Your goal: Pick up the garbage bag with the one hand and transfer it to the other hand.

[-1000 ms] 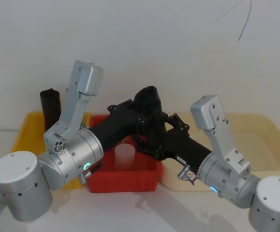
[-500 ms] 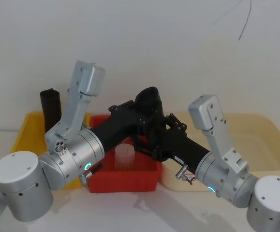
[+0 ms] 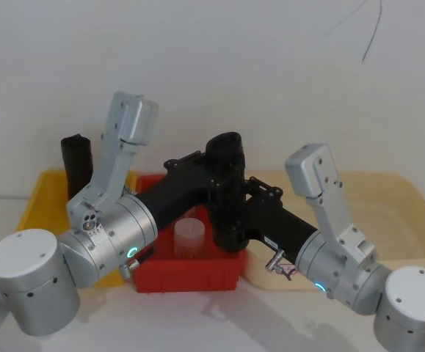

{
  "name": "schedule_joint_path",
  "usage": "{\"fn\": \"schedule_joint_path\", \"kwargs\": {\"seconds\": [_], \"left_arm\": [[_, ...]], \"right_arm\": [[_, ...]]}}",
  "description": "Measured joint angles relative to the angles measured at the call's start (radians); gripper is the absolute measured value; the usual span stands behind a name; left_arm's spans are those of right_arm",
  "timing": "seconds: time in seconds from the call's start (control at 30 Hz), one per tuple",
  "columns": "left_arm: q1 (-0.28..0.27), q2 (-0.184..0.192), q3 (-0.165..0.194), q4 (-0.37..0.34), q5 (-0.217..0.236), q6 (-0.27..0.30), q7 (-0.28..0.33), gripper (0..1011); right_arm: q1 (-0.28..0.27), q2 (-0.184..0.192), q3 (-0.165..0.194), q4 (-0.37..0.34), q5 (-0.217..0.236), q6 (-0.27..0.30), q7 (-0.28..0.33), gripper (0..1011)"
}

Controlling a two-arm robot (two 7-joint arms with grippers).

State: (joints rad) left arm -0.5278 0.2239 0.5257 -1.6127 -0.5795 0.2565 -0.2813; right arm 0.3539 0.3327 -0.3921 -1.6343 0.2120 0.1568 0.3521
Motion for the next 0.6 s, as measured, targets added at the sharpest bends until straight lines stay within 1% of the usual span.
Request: {"fn": "schedule_joint_path", "kwargs": {"seconds": [0.03,0.13,0.23,0.27,0.3,0.37,0.4,0.47,0.57,0.6], "left_arm": [[0.000,0.000,0.000,0.000,0.000,0.000,0.000,381],[0.000,0.000,0.000,0.000,-0.001,-0.001,0.000,422],[0.000,0.000,0.001,0.000,-0.001,-0.001,0.000,528],[0.000,0.000,0.001,0.000,-0.001,-0.001,0.000,528],[0.000,0.000,0.001,0.000,-0.001,-0.001,0.000,581],[0.000,0.000,0.001,0.000,-0.001,-0.001,0.000,623],[0.000,0.000,0.001,0.000,-0.001,-0.001,0.000,684],[0.000,0.000,0.001,0.000,-0.001,-0.002,0.000,740],[0.000,0.000,0.001,0.000,-0.001,-0.002,0.000,797],[0.000,0.000,0.001,0.000,-0.002,-0.002,0.000,852]], "right_arm": [[0.000,0.000,0.000,0.000,0.000,0.000,0.000,571],[0.000,-0.001,0.000,0.000,0.000,0.000,0.001,570],[-0.001,-0.001,0.001,0.000,-0.001,0.002,0.001,569],[-0.001,-0.001,0.002,0.000,-0.001,0.004,0.001,569],[-0.001,-0.001,0.002,0.000,-0.001,0.004,0.001,569],[-0.001,-0.001,0.005,-0.001,-0.002,0.008,0.001,568],[-0.001,0.000,0.005,-0.001,-0.002,0.010,0.001,568],[-0.001,0.002,0.007,-0.001,-0.004,0.013,0.000,568],[0.001,0.004,0.010,-0.001,-0.006,0.017,0.000,568],[0.004,0.006,0.012,0.001,-0.007,0.020,0.000,568]]}}
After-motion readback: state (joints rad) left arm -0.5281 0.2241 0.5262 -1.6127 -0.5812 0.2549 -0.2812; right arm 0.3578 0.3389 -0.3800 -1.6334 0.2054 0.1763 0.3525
